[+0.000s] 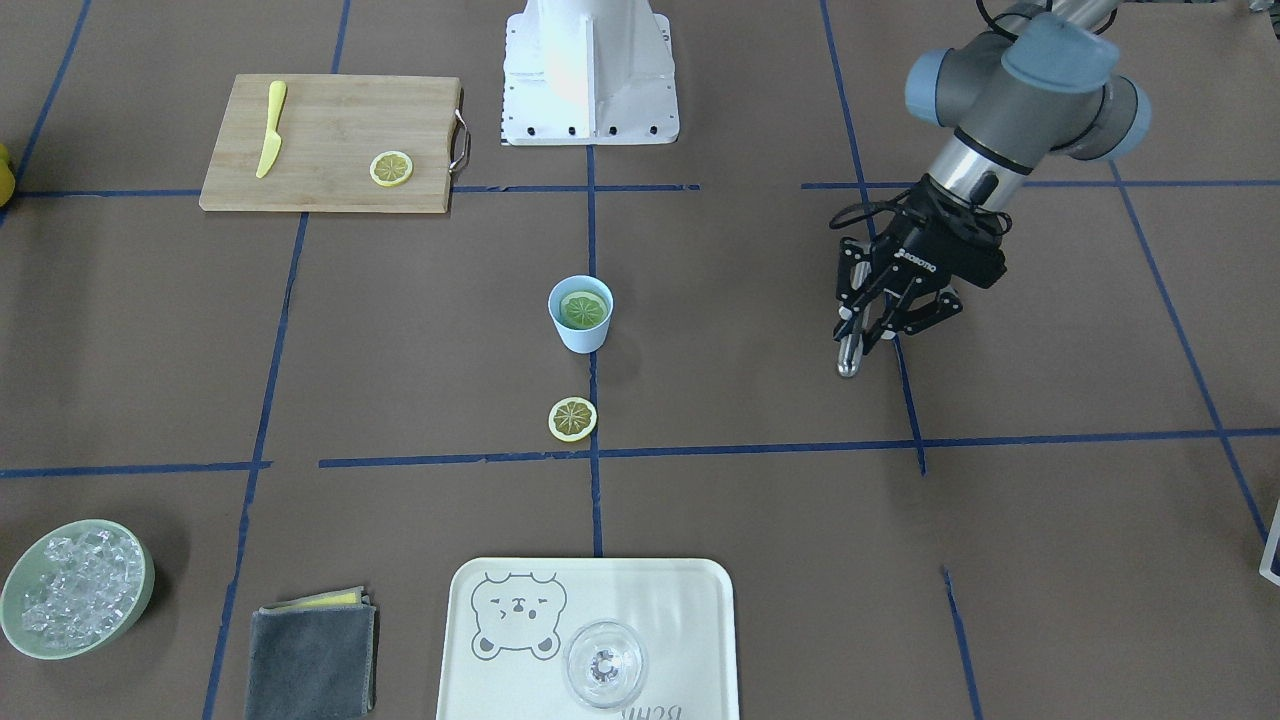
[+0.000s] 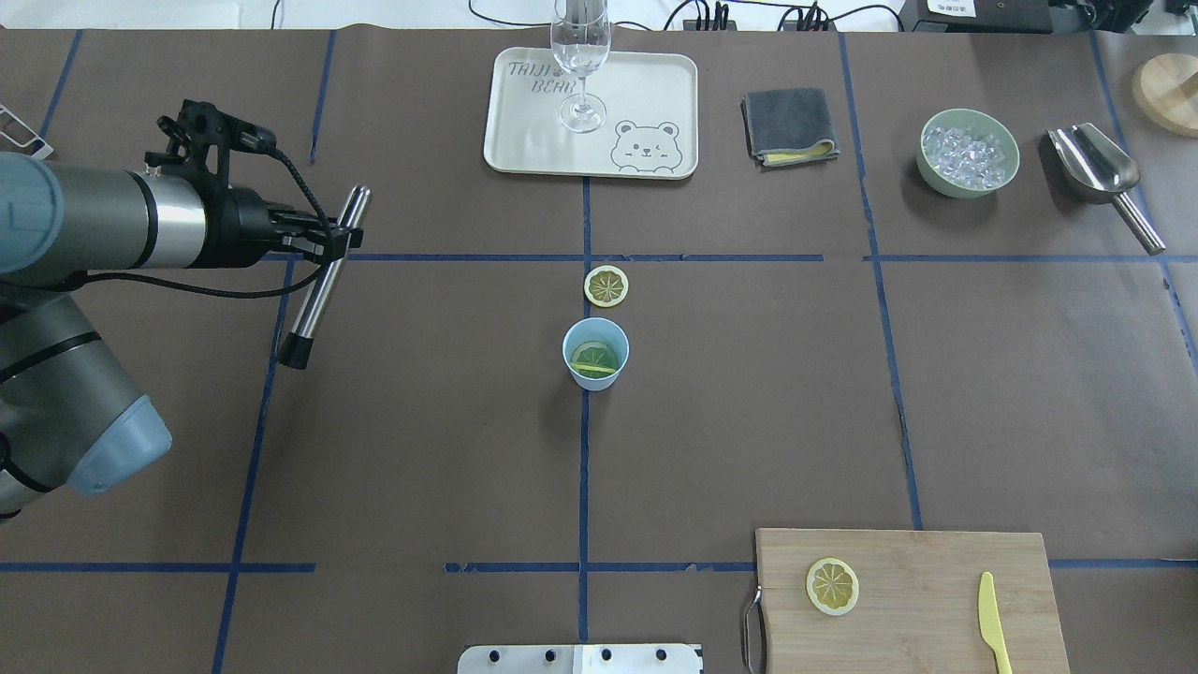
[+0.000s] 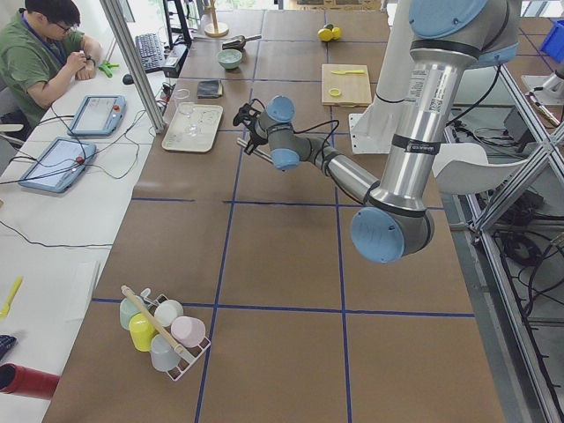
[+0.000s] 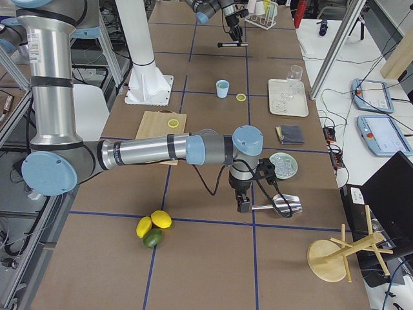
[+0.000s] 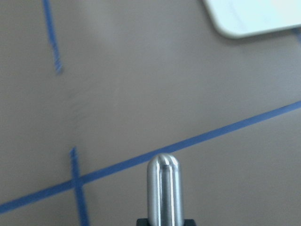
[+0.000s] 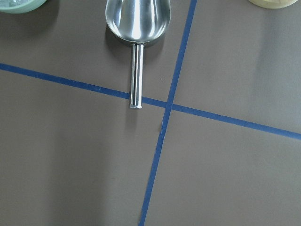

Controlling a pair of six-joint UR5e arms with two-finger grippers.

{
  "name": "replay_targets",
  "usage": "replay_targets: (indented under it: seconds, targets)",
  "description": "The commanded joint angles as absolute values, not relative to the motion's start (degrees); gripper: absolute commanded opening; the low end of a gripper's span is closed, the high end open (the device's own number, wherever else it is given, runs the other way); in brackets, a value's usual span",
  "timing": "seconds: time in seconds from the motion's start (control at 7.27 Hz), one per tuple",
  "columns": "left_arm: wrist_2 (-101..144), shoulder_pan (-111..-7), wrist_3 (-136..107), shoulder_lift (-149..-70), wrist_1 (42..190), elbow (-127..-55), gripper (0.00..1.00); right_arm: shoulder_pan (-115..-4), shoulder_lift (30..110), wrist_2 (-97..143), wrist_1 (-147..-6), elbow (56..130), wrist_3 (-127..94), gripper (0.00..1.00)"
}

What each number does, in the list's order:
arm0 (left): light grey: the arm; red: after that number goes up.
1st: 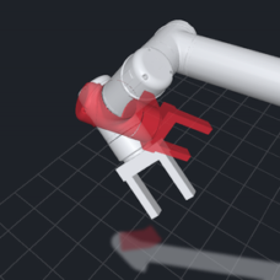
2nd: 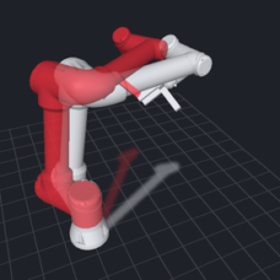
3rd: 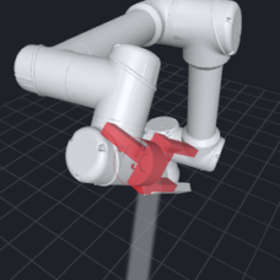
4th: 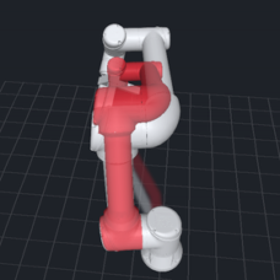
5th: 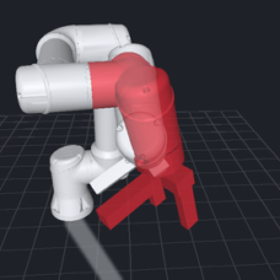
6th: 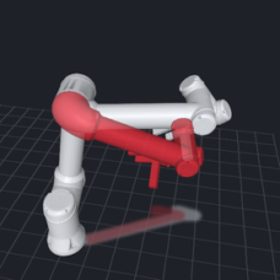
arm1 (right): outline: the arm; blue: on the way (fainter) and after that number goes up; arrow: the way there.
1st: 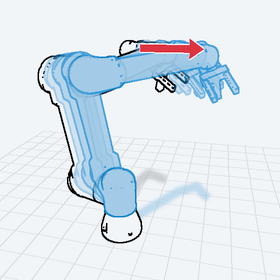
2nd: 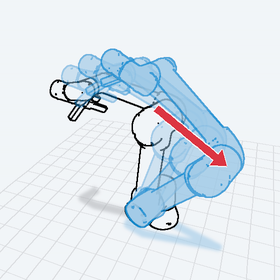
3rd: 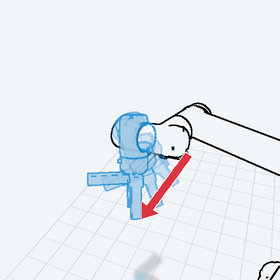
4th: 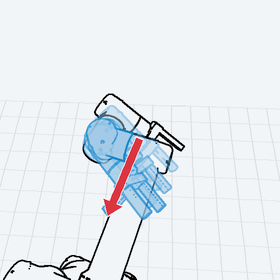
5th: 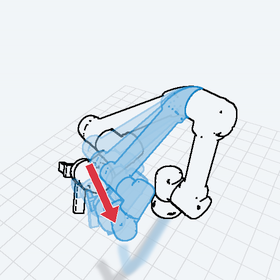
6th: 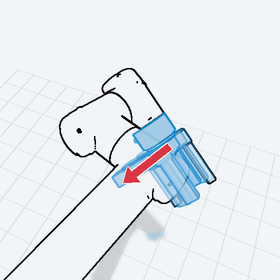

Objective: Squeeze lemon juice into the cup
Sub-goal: 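Carry the muddler over the blue cup and lower it inside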

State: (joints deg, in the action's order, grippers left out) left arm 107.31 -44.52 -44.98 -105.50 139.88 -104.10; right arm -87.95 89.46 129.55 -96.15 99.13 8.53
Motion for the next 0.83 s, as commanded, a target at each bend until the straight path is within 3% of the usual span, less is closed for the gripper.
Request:
replay_targets:
  seconds: [0.0, 0.28, 0.41, 0.69]
  targets:
    - [104.27, -44.12, -45.09, -106.96, 160.32, -102.84, 0.00, -87.98, 89.47, 129.46, -96.24, 99.05, 8.53, 1.00]
    - [87.79, -35.31, -44.30, -111.33, 185.93, -93.66, 0.00, -88.50, 89.65, 129.46, -96.24, 98.97, 8.61, 1.00]
    - [81.62, -30.63, -44.04, -118.84, 189.89, -87.34, 0.00, -88.85, 89.74, 129.46, -96.24, 98.88, 8.70, 1.00]
    - [76.74, -25.50, -34.50, -123.39, 193.26, -85.17, 0.00, -89.56, 90.44, 129.55, -96.24, 98.96, 8.70, 1.00]
